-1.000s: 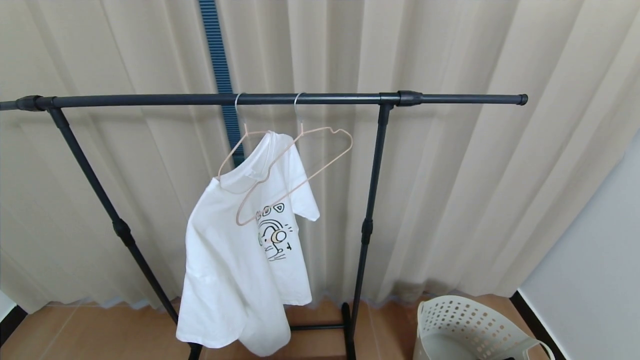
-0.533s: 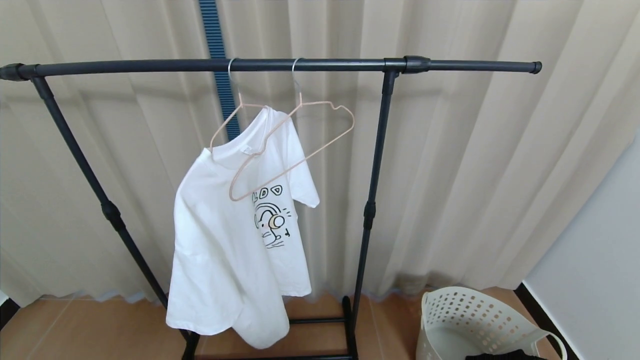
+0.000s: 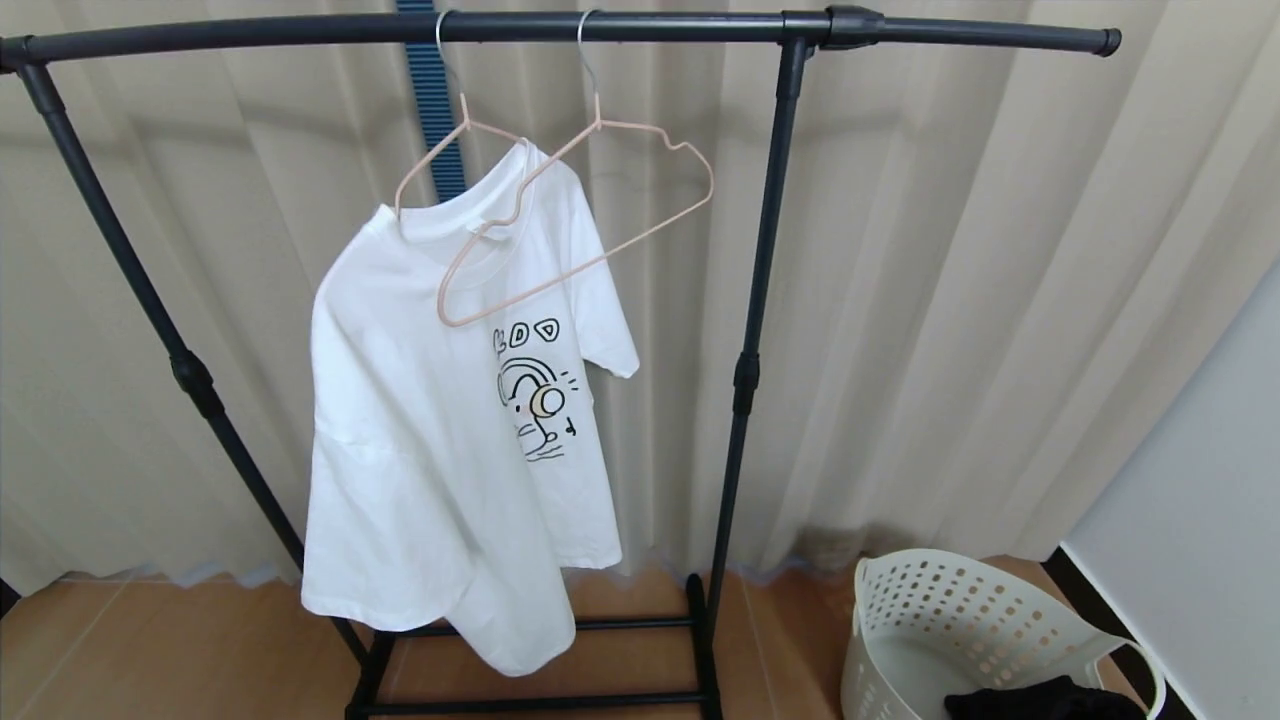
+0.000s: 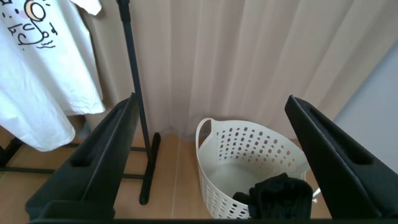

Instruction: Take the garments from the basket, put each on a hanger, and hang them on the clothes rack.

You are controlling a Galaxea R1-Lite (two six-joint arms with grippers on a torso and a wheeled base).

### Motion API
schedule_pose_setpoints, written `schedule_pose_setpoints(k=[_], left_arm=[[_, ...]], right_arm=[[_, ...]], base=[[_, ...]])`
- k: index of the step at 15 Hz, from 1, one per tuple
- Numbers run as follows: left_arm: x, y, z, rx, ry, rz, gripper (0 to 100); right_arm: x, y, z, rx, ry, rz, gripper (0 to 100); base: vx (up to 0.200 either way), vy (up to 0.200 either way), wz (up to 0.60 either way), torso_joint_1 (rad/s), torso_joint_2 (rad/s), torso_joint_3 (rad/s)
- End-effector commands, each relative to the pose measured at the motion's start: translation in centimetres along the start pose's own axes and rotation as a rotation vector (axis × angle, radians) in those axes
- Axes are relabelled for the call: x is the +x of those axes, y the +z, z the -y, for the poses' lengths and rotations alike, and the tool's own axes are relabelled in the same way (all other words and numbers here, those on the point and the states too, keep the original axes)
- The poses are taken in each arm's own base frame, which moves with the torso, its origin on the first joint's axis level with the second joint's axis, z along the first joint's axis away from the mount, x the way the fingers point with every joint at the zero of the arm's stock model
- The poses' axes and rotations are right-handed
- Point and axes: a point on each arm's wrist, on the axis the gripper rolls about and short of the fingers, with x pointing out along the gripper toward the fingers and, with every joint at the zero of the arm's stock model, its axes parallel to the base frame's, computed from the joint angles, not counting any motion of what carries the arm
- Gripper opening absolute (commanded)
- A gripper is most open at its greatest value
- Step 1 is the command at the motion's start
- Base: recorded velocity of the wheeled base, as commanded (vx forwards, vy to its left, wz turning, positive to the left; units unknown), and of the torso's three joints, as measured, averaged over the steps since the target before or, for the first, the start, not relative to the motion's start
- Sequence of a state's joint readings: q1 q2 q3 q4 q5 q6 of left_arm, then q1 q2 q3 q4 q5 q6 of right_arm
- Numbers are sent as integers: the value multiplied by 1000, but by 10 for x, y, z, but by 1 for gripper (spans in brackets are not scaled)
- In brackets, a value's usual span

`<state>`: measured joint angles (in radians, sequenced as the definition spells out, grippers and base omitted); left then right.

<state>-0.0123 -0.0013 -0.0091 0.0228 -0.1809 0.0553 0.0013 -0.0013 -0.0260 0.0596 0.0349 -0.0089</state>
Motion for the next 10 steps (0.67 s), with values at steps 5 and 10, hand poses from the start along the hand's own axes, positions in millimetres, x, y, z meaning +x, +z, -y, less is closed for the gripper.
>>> schedule_pose_setpoints(k=[5, 10], left_arm=[[0, 0, 0, 0, -2, -1, 100], [0, 0, 0, 1, -2, -1, 100]], right_arm=[[0, 0, 0, -2, 1, -1, 100], [0, 0, 0, -2, 1, -1, 100]], base=[[0, 0, 0, -131, 479, 342], [0, 0, 0, -73, 391, 315]])
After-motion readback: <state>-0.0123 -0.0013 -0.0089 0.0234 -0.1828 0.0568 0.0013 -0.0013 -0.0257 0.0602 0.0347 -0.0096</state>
